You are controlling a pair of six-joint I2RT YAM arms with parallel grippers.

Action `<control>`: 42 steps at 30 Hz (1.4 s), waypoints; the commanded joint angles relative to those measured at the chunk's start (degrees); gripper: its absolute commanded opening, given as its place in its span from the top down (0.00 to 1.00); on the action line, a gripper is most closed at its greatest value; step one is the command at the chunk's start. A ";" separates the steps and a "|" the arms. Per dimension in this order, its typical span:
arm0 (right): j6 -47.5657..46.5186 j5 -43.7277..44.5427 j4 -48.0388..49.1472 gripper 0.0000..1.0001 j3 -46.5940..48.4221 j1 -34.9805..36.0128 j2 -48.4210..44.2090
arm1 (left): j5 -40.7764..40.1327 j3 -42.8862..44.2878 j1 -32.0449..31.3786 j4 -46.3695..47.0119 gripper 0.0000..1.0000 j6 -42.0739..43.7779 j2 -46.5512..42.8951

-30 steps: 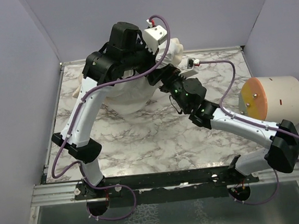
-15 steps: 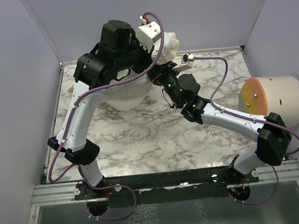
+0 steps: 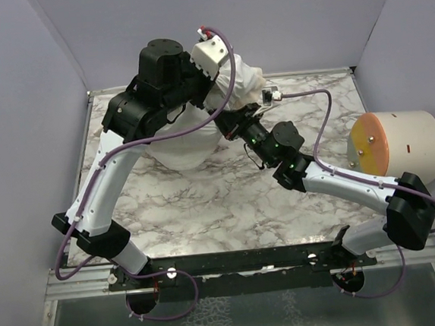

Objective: Remove the pillowcase from the pillow

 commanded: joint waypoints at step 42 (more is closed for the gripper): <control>-20.06 2.09 -7.28 0.99 -20.64 27.51 -22.97 | -18.39 2.56 2.41 19.21 1.00 -1.86 5.40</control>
